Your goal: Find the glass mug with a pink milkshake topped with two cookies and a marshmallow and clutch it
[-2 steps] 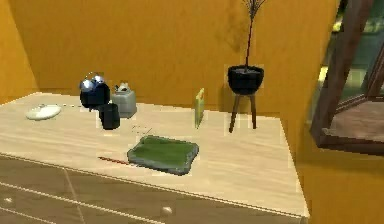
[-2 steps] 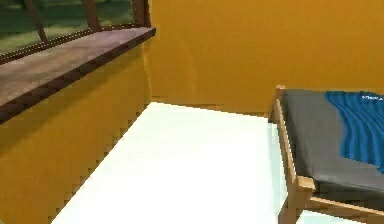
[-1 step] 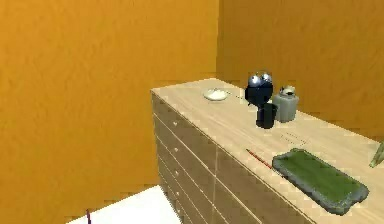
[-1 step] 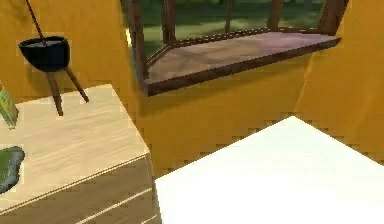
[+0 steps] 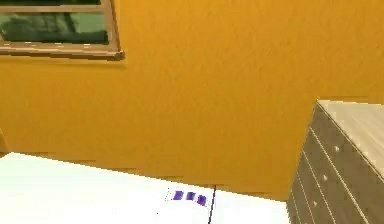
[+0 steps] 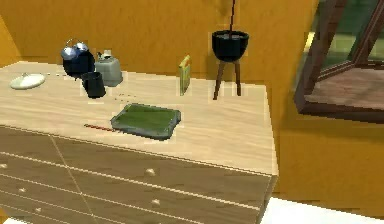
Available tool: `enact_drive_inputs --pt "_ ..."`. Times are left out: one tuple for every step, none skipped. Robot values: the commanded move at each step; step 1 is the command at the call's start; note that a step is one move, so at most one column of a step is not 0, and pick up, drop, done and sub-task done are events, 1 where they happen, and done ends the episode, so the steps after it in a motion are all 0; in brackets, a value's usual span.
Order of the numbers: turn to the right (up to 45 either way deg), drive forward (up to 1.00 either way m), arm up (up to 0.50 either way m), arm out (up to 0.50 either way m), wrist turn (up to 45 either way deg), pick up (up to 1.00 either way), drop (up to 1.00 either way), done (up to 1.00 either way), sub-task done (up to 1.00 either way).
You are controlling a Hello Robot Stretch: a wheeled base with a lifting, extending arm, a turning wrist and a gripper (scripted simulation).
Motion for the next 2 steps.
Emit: enact_drive_inputs --pt "-18.0 0.00 0.00 0.00 0.0 0.00 0.00 0.00 0.00" --pt "45.0 0.00 0.00 0.00 0.0 0.00 0.00 0.00 0.00"
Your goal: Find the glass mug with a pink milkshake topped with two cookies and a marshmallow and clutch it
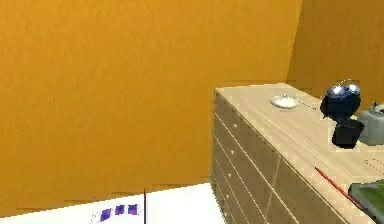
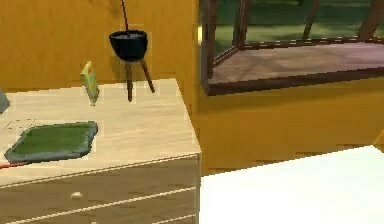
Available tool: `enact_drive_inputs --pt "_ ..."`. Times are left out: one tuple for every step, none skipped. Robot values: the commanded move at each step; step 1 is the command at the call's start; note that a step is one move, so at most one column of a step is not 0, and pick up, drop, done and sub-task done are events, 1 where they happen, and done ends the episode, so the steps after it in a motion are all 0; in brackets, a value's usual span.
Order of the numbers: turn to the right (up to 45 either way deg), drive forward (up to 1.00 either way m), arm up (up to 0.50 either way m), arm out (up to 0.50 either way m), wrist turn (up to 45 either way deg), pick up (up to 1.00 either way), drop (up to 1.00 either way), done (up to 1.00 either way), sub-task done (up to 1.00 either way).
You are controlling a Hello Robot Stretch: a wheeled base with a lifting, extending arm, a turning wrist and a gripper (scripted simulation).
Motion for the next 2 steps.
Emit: enact_drive_inputs --pt "39.0 0.00 0.00 0.00 0.0 0.00 0.00 0.00 0.00" --pt "0.0 0.25 0.00 0.00 0.0 0.00 0.00 0.00 0.00"
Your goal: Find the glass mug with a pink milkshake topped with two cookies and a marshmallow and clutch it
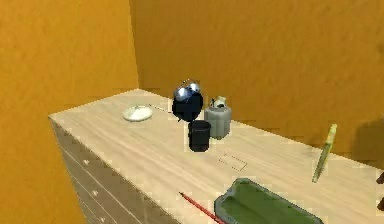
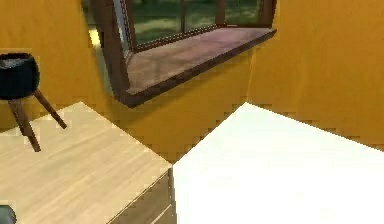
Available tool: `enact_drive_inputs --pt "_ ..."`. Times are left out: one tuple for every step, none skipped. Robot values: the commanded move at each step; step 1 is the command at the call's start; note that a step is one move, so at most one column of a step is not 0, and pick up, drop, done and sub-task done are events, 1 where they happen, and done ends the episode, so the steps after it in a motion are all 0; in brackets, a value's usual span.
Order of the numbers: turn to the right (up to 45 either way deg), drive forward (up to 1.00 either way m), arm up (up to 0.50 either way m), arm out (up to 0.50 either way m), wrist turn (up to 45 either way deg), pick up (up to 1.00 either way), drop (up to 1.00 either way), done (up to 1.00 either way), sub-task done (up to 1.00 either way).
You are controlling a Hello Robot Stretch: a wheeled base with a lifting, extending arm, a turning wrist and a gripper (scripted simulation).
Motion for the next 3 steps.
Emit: enact_drive_inputs --pt "-45.0 0.00 0.00 0.00 0.0 0.00 0.00 0.00 0.00" --pt "-33.0 0.00 0.00 0.00 0.0 0.00 0.00 0.00 0.00" --pt "0.0 0.00 0.50 0.00 0.0 0.00 0.00 0.00 0.00"
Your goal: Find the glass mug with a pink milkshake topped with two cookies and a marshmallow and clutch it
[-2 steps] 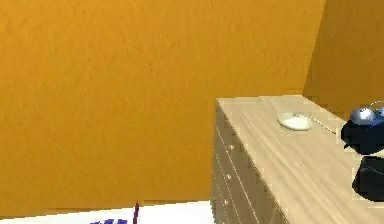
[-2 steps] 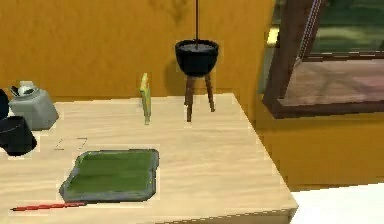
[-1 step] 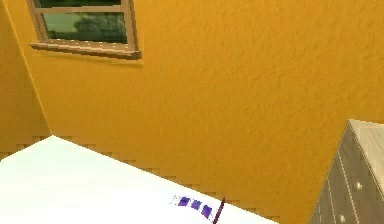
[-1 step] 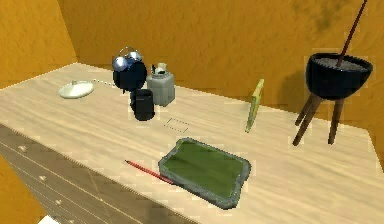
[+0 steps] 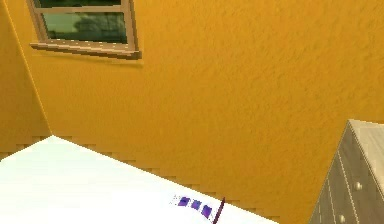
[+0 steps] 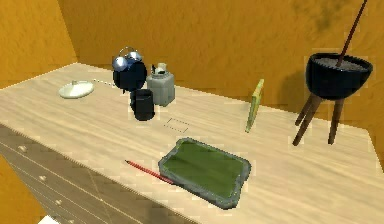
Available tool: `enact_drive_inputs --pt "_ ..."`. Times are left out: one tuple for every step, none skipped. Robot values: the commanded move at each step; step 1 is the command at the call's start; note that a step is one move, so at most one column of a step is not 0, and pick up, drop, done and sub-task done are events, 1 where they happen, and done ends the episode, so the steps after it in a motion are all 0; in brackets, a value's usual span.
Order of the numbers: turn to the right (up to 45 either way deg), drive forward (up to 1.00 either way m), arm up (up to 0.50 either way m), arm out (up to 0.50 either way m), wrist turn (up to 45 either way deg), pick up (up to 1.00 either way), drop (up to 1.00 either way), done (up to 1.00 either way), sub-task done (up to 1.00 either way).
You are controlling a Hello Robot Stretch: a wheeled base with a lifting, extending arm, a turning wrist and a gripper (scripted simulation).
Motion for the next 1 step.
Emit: enact_drive_inputs --pt "0.0 0.00 0.38 0.00 0.0 0.00 0.00 0.00 0.00"
